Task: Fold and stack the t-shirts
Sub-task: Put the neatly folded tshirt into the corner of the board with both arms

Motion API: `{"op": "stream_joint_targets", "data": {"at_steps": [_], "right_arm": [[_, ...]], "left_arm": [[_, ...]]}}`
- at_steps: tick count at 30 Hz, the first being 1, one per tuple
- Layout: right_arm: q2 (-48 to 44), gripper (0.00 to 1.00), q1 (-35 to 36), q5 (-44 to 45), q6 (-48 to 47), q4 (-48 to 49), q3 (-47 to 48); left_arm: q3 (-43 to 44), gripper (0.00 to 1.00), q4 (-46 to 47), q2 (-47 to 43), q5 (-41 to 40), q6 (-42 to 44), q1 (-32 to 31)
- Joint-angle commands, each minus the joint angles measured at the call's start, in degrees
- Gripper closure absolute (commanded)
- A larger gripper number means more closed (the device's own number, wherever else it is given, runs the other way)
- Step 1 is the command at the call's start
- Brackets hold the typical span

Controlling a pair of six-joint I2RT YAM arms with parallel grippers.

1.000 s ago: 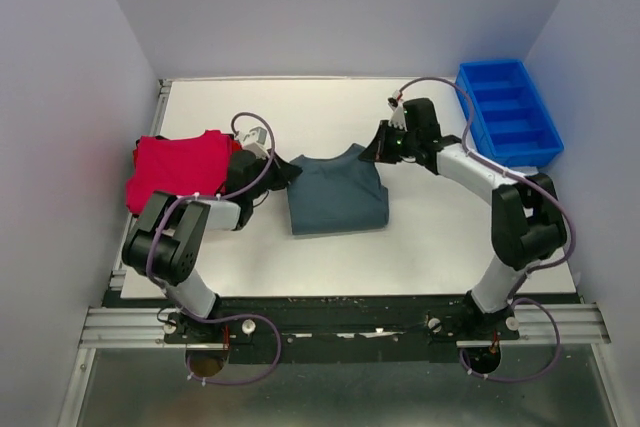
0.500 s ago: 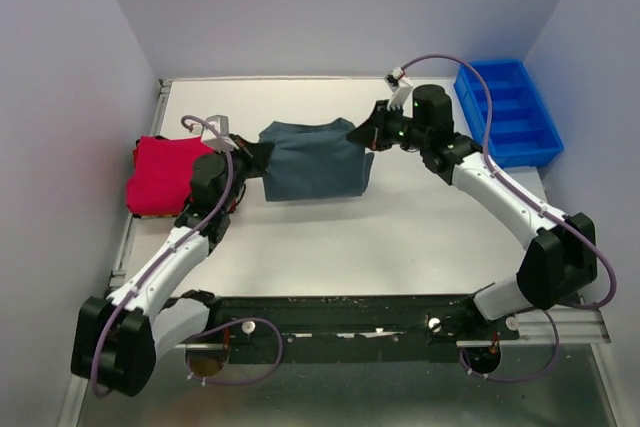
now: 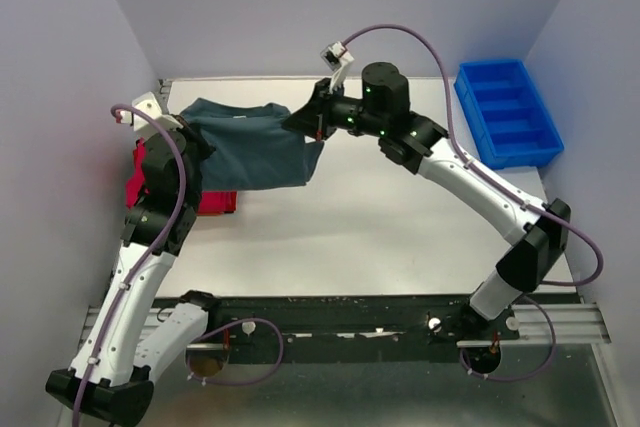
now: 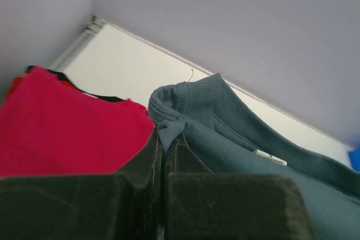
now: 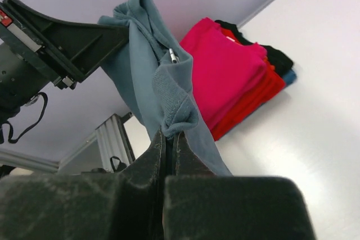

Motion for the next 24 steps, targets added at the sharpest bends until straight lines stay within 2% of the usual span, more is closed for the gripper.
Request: {"op": "stream_joint_targets", "data": {"at_steps": [1,3,6,10,14,24], "right_arm": [[6.5,0.99,4.0,2.3,2.8,-2.5,7.6],[9.6,0.99,5.8,2.8,3.3,-2.6,10.6],[14.0,0.99,8.4,3.7,4.5,-2.6,15.7],[21.1,0.99,11.4,5.9,5.3,-5.4,24.6],[26.3,0.99,12.9,6.7,6.1,-5.6,29.4],[37.9,0.99,13.4,6.1,10.4,-6.2,40.7]], "left_arm": [[6.0,1.0,-14.3,1.3,-21.8,6.6,2.4],[6.9,1.0,-16.2,2.4,-26.9,8.2,3.5],[5.8,1.0,-14.3,3.0,-30.1,11.0,6.9],[4.6,1.0,-12.6,5.1,-28.1,12.8,14.4],[4.4,1.0,-10.2,7.6,-25.2,15.0,22.5],[4.8,1.0,-6.2,14.5,-22.4,17.1,28.3]]}}
